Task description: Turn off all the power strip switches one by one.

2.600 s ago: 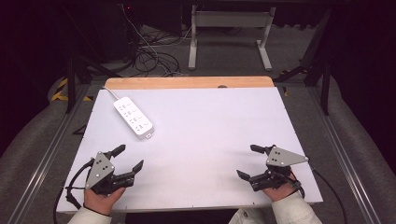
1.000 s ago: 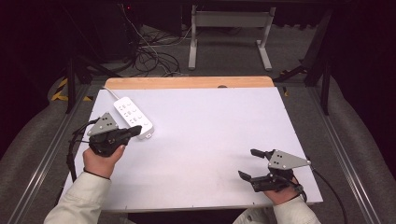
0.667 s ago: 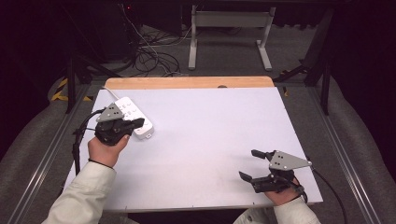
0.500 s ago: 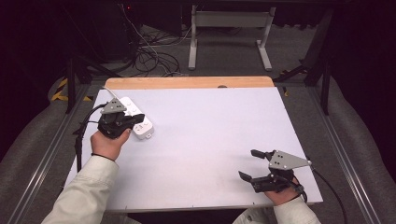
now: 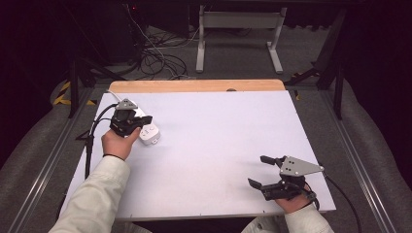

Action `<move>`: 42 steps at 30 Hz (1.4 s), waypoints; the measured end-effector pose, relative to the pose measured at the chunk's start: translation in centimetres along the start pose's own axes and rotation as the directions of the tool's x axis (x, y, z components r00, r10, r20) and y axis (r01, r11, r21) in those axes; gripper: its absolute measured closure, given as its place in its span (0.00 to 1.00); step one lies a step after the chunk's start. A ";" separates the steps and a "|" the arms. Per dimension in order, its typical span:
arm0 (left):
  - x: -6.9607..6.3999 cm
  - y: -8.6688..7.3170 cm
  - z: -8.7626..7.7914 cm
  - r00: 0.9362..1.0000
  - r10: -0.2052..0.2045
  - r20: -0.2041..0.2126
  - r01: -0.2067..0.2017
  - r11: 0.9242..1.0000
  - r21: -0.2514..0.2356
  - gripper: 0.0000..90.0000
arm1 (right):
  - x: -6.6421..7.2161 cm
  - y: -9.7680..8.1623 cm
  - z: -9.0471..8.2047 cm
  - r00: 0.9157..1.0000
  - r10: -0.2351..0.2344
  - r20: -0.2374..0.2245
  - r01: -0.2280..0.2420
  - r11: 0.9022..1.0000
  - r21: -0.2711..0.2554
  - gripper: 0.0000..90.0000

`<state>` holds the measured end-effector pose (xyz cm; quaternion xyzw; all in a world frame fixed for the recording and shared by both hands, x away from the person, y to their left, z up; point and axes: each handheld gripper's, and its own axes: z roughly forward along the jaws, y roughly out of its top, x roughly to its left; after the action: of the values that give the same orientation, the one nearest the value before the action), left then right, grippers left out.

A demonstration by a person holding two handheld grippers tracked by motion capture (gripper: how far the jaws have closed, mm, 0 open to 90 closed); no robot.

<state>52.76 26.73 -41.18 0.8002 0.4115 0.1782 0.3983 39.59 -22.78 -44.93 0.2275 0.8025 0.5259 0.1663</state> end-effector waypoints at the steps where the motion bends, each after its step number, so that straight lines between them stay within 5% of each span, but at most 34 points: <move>1: 0.1 -0.1 0.0 1.000 0.000 0.000 0.000 1.000 -0.002 1.00 | 0.0 0.0 0.0 1.000 0.000 -0.002 0.000 1.000 -0.001 0.16; 4: 0.4 -0.2 0.3 1.000 0.005 0.027 -0.004 1.000 -0.009 1.00 | 0.0 0.0 0.0 1.000 -0.001 -0.007 0.001 1.000 -0.003 0.16; 9: 0.7 -0.3 0.9 1.000 -0.020 -0.007 0.020 1.000 -0.004 1.00 | 0.1 0.0 0.0 1.000 -0.005 -0.007 0.005 1.000 -0.004 0.16; 13: 1.0 -0.6 2.3 0.998 -0.016 -0.062 0.019 0.998 0.058 1.00 | 0.1 0.0 0.0 1.000 -0.004 -0.011 0.004 1.000 -0.005 0.16; 19: 1.1 -1.1 3.3 0.999 -0.025 -0.041 0.029 0.996 0.083 1.00 | 0.0 0.0 -0.1 1.000 -0.001 -0.015 0.001 1.000 -0.005 0.16; 33: 0.9 -1.4 4.1 0.998 -0.018 -0.066 0.028 0.988 0.154 1.00 | 0.1 0.0 0.0 1.000 -0.002 -0.023 0.002 1.000 -0.003 0.16; 42: 0.9 -1.6 4.3 0.998 -0.011 -0.067 0.021 0.988 0.152 1.00 | 0.1 -0.1 0.0 1.000 0.000 -0.023 0.000 1.000 -0.003 0.16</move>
<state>55.09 25.92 -45.14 0.8187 0.4433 0.1691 0.3236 39.50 -22.80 -44.96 0.2214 0.8036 0.5296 0.1573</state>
